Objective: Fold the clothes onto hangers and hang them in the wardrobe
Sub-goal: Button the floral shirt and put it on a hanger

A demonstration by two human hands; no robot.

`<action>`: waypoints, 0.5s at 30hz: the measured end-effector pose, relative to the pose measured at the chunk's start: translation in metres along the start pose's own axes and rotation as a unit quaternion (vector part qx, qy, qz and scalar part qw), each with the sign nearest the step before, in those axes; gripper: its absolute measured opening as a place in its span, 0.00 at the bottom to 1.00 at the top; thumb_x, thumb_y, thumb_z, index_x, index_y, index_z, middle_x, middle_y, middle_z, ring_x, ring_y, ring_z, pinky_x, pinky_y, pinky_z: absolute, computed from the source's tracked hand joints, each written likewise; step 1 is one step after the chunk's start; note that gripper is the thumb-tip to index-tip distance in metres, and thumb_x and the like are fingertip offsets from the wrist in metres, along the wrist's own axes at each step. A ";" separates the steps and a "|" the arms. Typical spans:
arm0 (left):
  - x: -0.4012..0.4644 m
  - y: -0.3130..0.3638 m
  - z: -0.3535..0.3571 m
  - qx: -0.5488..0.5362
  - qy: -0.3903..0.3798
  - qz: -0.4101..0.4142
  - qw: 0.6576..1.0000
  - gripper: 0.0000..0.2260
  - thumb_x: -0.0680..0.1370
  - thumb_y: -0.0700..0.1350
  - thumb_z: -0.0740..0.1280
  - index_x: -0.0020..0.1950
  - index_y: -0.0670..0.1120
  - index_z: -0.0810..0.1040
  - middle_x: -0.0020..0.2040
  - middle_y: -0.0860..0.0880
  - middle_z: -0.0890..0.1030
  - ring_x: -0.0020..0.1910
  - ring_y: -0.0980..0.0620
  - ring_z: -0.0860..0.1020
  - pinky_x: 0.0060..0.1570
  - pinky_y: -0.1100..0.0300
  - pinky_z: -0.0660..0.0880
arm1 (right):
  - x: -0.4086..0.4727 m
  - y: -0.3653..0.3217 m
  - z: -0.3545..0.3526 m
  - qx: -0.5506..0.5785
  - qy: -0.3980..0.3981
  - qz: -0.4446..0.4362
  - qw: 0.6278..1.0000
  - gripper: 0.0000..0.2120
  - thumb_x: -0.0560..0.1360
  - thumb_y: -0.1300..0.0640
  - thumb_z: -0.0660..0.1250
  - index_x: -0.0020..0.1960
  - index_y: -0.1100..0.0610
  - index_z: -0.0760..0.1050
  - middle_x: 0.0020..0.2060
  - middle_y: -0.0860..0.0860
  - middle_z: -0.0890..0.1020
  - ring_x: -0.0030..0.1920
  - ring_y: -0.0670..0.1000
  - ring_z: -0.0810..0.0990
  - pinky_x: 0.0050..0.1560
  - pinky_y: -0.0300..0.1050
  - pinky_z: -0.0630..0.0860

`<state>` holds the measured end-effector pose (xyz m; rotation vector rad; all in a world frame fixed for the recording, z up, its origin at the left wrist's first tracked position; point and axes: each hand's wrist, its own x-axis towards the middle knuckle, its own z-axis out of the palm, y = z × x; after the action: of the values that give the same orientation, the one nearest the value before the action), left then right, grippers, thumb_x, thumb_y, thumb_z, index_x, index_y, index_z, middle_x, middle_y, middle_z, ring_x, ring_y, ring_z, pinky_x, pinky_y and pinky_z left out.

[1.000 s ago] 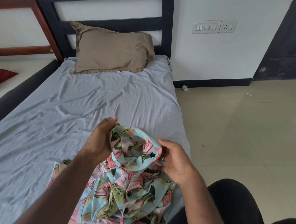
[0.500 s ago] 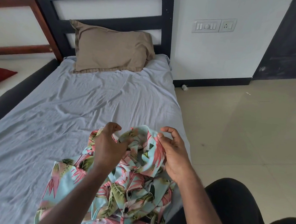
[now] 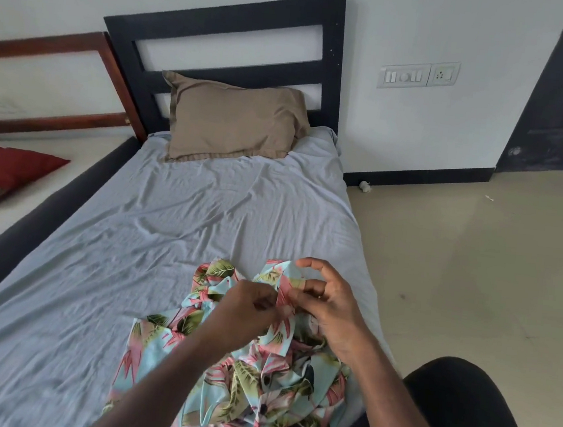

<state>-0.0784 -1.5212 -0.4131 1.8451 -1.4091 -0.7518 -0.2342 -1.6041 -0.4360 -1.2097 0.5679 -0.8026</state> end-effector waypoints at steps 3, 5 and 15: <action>0.004 0.001 -0.013 -0.016 -0.027 0.021 0.999 0.09 0.79 0.39 0.69 0.39 0.38 0.78 0.31 0.48 0.73 0.31 0.54 0.69 0.35 0.58 0.66 | -0.001 -0.005 0.005 -0.016 0.033 -0.020 0.999 0.20 0.71 0.59 0.78 0.61 0.49 0.79 0.42 0.59 0.86 0.43 0.57 0.85 0.50 0.55 0.81; 0.005 0.008 -0.029 -0.161 -0.115 0.014 0.980 0.07 0.80 0.40 0.65 0.49 0.36 0.79 0.40 0.42 0.76 0.40 0.47 0.72 0.42 0.53 0.69 | 0.001 -0.014 -0.002 -0.042 0.073 -0.051 0.995 0.17 0.71 0.53 0.79 0.58 0.45 0.80 0.39 0.54 0.84 0.41 0.52 0.82 0.48 0.55 0.78; 0.056 0.186 -0.190 -0.108 -0.349 0.117 0.923 0.14 0.79 0.37 0.57 0.46 0.42 0.83 0.42 0.47 0.84 0.39 0.52 0.82 0.42 0.61 0.79 | 0.045 -0.164 0.022 -0.068 -0.284 -0.022 0.956 0.31 0.60 0.37 0.82 0.60 0.46 0.83 0.57 0.49 0.83 0.60 0.53 0.77 0.64 0.58 0.63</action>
<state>-0.0223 -1.5750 -0.1529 1.2435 -1.8434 -1.4607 -0.2290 -1.6501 -0.2712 -1.5053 0.1242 -0.4207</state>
